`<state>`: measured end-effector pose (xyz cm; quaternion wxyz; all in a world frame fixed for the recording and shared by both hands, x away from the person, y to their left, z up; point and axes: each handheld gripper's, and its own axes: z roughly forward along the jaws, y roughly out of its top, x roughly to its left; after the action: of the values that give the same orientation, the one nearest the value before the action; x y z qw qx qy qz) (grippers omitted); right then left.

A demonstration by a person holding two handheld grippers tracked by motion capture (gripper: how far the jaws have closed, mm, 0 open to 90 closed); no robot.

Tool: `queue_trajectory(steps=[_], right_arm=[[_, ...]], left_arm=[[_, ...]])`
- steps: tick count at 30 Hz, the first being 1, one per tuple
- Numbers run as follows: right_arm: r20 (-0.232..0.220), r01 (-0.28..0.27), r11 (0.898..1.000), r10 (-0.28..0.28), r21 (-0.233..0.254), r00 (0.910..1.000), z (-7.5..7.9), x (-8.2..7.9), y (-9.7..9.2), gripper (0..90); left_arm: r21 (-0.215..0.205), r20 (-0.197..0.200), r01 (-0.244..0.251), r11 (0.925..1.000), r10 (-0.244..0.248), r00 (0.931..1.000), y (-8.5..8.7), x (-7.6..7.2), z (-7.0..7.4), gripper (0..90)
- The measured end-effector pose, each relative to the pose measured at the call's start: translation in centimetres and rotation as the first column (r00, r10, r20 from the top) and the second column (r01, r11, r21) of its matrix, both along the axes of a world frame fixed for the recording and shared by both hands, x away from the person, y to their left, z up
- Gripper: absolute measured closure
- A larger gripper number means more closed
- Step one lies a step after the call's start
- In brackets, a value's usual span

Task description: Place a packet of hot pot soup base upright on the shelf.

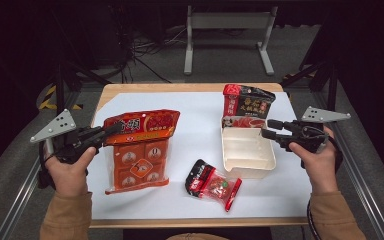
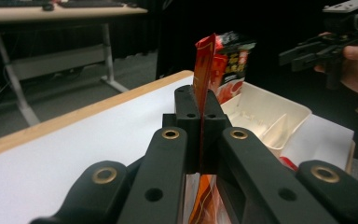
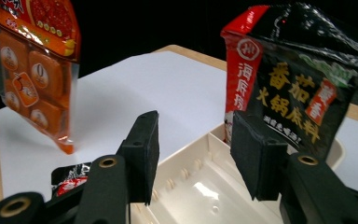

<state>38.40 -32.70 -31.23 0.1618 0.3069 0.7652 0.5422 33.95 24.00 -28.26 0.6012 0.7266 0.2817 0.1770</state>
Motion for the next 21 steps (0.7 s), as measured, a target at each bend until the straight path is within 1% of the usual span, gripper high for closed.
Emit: queue_trajectory(steps=[6,10,11,12,14,16,20,21], right_arm=[[0.015,-0.028,1.0,0.028,0.012,0.9995,0.6,-0.2,0.7,51.6],[0.027,-0.045,0.999,0.045,0.021,0.9986,1.0,-0.3,1.2,51.2],[0.033,-0.062,0.998,0.061,0.029,0.9976,1.1,-0.3,1.6,50.2],[0.033,-0.062,0.998,0.061,0.029,0.9976,1.1,-0.3,1.6,50.2],[0.038,-0.08,0.996,0.078,0.036,0.9962,1.2,-0.2,2.2,47.8],[0.048,-0.093,0.995,0.092,0.03,0.9946,1.2,0.0,3.0,44.3],[0.053,-0.124,0.992,0.122,0.024,0.9911,1.2,0.4,4.5,38.9],[0.056,-0.132,0.991,0.131,0.022,0.9898,1.3,0.5,4.9,37.8]], left_arm=[[0.005,0.035,0.042,0.9991,-0.042,0.9985,-1.2,-0.7,0.9,90.0],[0.014,0.048,0.055,0.9984,-0.055,0.9973,-1.7,-0.8,1.3,90.0],[0.013,0.051,0.052,0.9985,-0.053,0.9973,-1.9,-0.8,1.4,90.0],[0.01,0.057,0.054,0.9985,-0.054,0.9969,-2.0,-0.8,1.5,90.0],[0.003,0.061,0.057,0.9984,-0.057,0.9965,-2.1,-0.7,1.7,90.0],[-0.003,0.062,0.06,0.9982,-0.06,0.9963,-2.3,-0.5,1.7,90.0],[-0.005,0.056,0.073,0.9973,-0.073,0.9958,-2.7,-0.3,1.8,90.0],[-0.009,0.061,0.077,0.997,-0.076,0.9952,-2.8,-0.3,1.8,90.0]])
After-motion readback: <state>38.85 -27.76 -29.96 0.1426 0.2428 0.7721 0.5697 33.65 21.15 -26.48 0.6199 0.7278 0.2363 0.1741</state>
